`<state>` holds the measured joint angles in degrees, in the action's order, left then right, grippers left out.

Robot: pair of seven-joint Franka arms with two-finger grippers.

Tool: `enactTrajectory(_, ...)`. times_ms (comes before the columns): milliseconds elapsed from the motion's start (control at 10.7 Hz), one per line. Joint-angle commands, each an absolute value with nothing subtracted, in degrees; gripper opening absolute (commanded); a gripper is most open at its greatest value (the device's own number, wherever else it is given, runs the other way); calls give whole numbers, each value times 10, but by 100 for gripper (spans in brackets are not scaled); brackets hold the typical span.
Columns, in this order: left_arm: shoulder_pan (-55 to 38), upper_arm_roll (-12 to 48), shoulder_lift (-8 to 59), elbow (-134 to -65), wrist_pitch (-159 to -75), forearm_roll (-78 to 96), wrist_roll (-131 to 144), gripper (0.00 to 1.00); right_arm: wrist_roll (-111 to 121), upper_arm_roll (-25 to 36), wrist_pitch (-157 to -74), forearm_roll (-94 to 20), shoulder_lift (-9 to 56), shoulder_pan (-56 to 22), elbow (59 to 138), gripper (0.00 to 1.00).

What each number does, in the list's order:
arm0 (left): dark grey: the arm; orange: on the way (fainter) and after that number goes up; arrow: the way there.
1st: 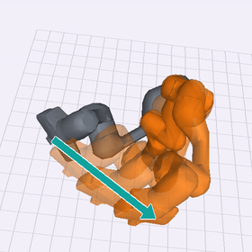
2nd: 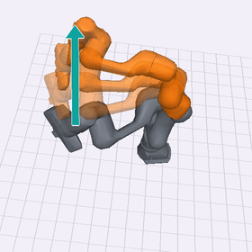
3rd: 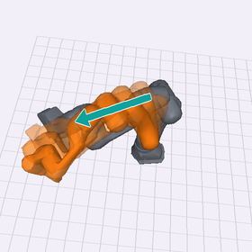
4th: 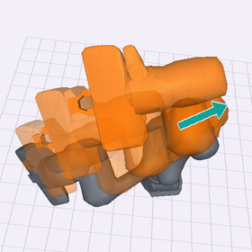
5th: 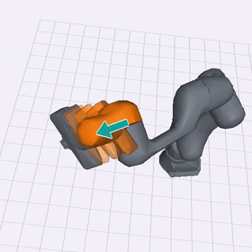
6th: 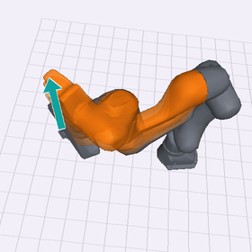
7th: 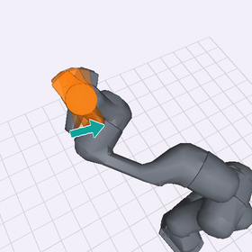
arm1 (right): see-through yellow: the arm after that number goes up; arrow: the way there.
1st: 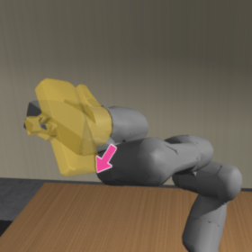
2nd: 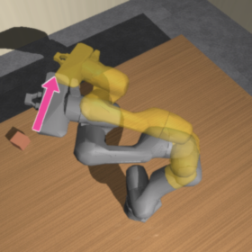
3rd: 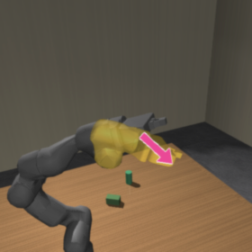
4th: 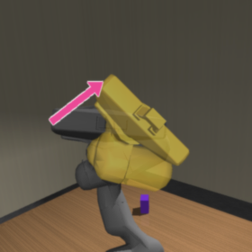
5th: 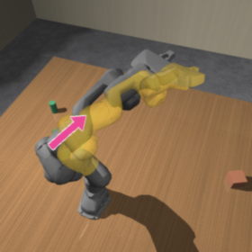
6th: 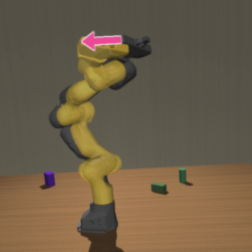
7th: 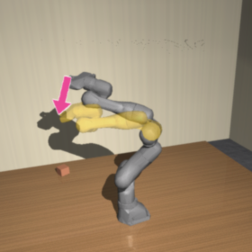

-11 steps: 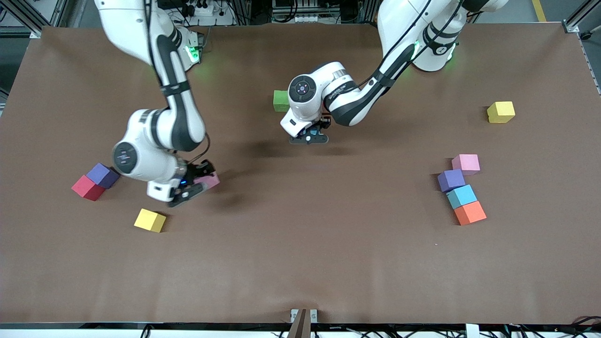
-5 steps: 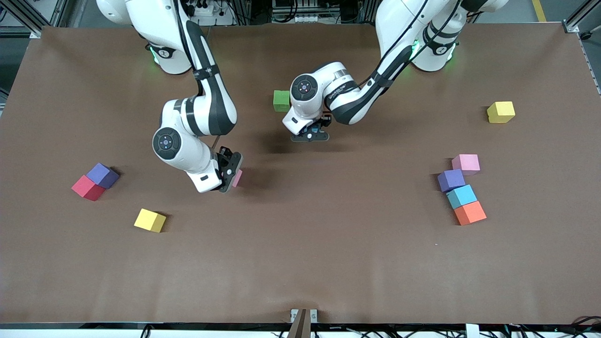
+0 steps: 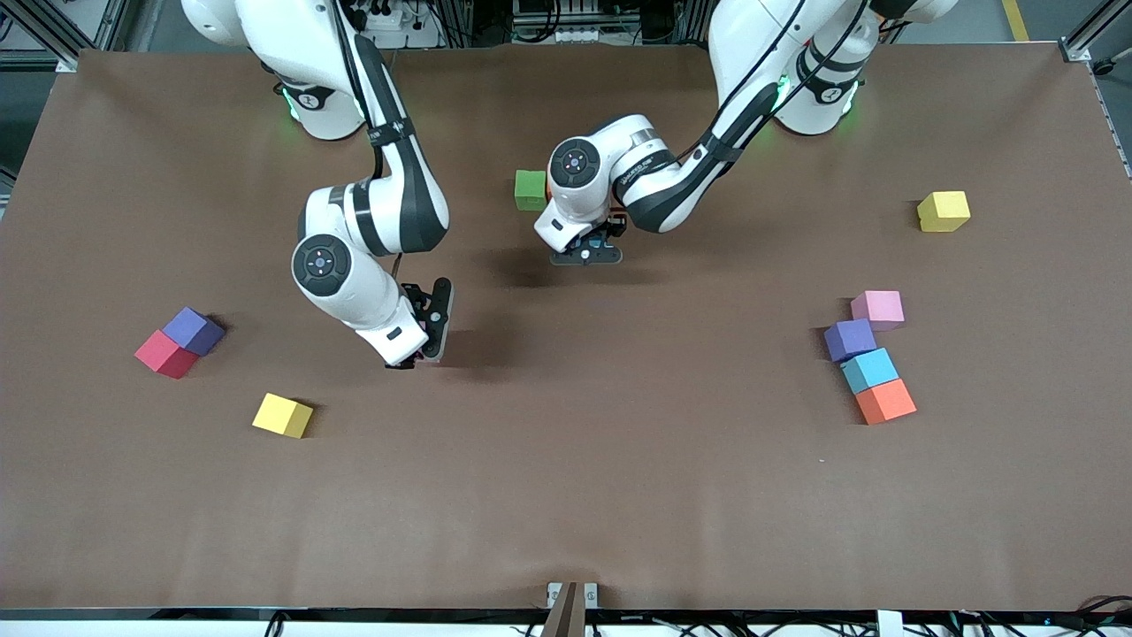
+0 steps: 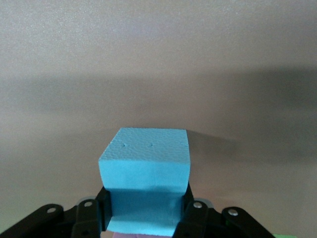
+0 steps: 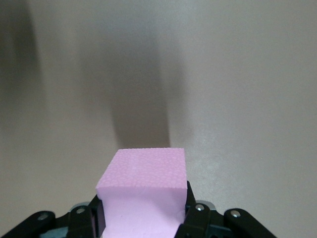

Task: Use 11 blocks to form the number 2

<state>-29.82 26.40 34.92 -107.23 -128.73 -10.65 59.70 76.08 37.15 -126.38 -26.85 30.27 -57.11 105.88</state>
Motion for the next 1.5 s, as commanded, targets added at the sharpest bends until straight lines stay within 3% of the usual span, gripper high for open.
enactTrajectory(0, -301, 258, 334, -1091, -1295, -90, 606, 46, 777, 370, -1257, -258, 308, -557, 1049, 20)
enactTrajectory(281, -301, 258, 338, -1088, -1295, -90, 606, 47, 779, 369, -1257, -258, 311, -555, 1051, 20)
enactTrajectory(469, -301, 258, 339, -1086, -1296, -89, 606, 63, 773, 369, -1257, -258, 311, -555, 1052, 20)
enactTrajectory(750, -301, 258, 342, -1083, -1296, -77, 606, 100, 772, 369, -1258, -258, 312, -555, 1052, 20)
enactTrajectory(1125, -297, 258, 328, -1083, -1290, -78, 600, 100, 771, 368, -1258, -263, 312, -563, 1053, 20)
enactTrajectory(1406, -261, 258, 281, -1084, -1263, -79, 596, 100, 771, 367, -1261, -267, 312, -582, 1055, 21)
